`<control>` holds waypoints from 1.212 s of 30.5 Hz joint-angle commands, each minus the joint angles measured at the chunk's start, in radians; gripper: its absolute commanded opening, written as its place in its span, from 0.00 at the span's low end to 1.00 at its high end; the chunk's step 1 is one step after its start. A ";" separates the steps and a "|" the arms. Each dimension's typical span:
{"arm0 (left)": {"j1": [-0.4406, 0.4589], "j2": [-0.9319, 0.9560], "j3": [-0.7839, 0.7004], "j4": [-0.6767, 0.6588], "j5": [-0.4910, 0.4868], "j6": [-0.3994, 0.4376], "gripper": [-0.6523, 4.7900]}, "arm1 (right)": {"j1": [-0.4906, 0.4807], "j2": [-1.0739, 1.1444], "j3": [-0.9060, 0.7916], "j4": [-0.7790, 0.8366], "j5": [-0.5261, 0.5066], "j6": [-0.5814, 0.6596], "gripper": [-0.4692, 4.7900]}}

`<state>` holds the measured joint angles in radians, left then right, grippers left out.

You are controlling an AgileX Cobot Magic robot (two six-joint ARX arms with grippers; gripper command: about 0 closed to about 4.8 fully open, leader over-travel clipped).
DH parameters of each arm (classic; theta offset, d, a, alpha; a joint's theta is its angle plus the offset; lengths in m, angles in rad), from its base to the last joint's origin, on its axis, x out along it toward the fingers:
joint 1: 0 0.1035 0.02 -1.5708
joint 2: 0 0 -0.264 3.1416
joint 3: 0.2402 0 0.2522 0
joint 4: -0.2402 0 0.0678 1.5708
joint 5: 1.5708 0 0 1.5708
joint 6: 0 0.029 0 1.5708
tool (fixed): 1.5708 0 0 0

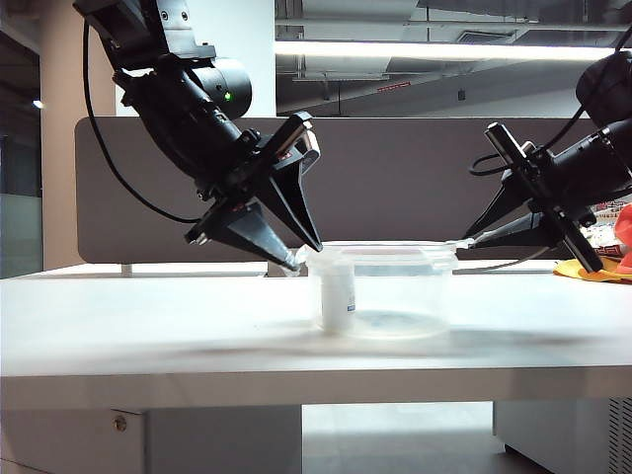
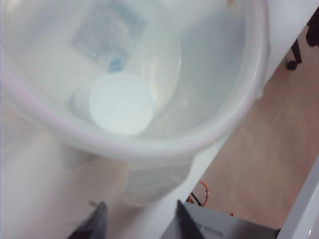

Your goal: Remove the lid of the round box, pick up the small white medicine bottle inside, and place it on the table.

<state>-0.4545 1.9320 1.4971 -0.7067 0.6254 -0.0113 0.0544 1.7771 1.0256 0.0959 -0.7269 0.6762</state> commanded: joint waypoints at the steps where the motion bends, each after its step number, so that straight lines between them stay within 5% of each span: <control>1: -0.001 -0.003 0.002 -0.003 0.047 0.011 0.42 | 0.002 -0.005 0.004 0.014 -0.007 -0.003 0.19; 8: -0.005 0.002 0.002 0.031 0.095 -0.009 0.42 | 0.002 -0.005 0.004 0.013 -0.008 -0.003 0.19; 14: -0.006 0.010 0.002 0.033 0.085 -0.015 0.58 | 0.002 -0.005 0.003 0.012 -0.012 -0.003 0.19; 37: -0.008 0.046 0.002 0.063 0.051 -0.016 0.66 | 0.002 -0.005 0.003 0.013 -0.011 -0.003 0.19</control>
<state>-0.4599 1.9850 1.4971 -0.6651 0.6525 -0.0269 0.0540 1.7771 1.0256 0.0959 -0.7300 0.6762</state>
